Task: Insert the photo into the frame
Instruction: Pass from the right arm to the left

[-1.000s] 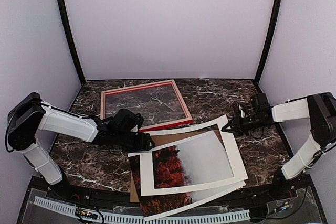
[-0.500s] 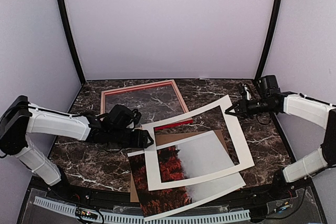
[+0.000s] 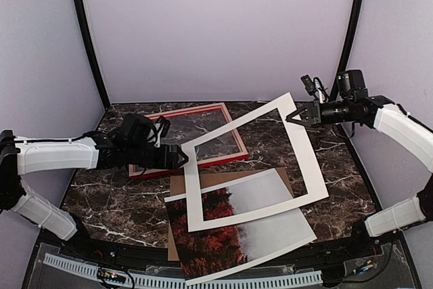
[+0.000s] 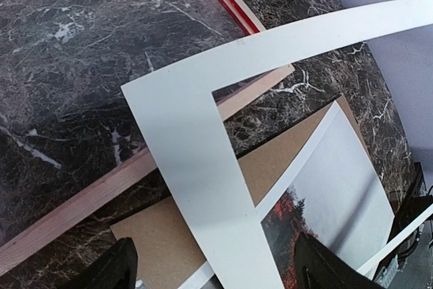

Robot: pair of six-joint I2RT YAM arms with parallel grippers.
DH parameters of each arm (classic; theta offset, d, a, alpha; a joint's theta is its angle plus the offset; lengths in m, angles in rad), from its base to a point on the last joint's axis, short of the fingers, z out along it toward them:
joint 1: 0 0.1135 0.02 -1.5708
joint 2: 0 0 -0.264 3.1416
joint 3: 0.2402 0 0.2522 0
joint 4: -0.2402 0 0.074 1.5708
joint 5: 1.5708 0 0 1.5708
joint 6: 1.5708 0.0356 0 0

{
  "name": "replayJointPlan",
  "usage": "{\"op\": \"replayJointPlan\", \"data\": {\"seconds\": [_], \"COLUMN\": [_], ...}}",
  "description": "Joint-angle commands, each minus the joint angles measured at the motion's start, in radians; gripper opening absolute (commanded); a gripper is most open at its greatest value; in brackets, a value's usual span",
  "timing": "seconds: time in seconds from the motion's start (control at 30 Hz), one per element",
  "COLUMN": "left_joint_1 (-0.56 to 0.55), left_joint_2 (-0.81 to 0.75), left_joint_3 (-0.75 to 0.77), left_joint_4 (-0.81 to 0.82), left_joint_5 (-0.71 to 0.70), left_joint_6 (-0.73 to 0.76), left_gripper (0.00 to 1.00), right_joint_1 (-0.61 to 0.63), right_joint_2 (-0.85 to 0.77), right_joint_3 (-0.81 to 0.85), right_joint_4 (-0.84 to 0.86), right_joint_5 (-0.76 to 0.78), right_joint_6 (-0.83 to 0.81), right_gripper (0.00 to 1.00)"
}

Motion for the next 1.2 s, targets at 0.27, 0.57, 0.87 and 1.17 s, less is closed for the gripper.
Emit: {"op": "replayJointPlan", "data": {"seconds": [0.27, 0.57, 0.87, 1.17], "left_joint_1": [0.127, 0.187, 0.195, 0.206], "left_joint_2": [0.078, 0.162, 0.241, 0.198], "left_joint_3": [0.042, 0.026, -0.016, -0.071], "left_joint_4": [0.049, 0.245, 0.438, 0.466], "left_joint_5": [0.197, 0.364, 0.554, 0.553], "left_joint_6": [0.117, 0.124, 0.093, 0.087], "left_gripper": [0.83, 0.95, 0.89, 0.67], "right_joint_1": [0.044, 0.044, 0.044, 0.008], "right_joint_2": [0.03, 0.041, 0.043, 0.081], "right_joint_3": [0.139, 0.164, 0.151, 0.139], "right_joint_4": [-0.033, -0.037, -0.014, 0.002], "right_joint_5": [-0.081, -0.118, -0.111, -0.051], "right_joint_6": [-0.136, -0.15, -0.126, -0.067], "right_gripper": [0.0, 0.0, 0.0, 0.0]}}
